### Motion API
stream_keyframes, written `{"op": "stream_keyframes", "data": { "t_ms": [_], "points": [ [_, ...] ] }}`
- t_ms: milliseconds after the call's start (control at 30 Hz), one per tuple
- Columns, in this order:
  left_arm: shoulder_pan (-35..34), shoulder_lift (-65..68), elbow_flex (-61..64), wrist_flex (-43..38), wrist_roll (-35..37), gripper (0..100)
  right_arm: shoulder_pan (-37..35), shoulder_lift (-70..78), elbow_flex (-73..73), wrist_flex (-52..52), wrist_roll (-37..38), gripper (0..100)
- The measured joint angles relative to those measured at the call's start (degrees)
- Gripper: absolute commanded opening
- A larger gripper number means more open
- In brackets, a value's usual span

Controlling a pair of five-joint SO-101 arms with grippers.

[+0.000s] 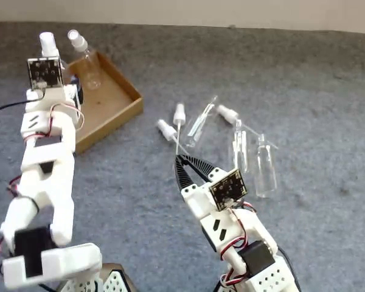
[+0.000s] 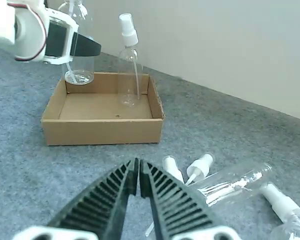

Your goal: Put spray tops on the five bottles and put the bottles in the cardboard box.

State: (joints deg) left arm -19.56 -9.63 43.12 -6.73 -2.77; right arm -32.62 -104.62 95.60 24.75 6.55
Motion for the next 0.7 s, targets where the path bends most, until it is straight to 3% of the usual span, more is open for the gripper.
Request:
{"op": "stream_keyframes", "data": {
  "t_ms": [233,467,700],
  "points": [
    [-2.9,13.2,-9.8,-3.5,7.3,6,0.0,0.0,0.0,0.0,0.0,0.5],
    [-4.3,27.4,-16.1,-12.5,8.4,6,0.0,0.0,0.0,0.0,0.0,0.5],
    [-4.5,36.8,-23.2,-13.9,8.4,6,0.0,0.0,0.0,0.0,0.0,0.5]
  ]
}}
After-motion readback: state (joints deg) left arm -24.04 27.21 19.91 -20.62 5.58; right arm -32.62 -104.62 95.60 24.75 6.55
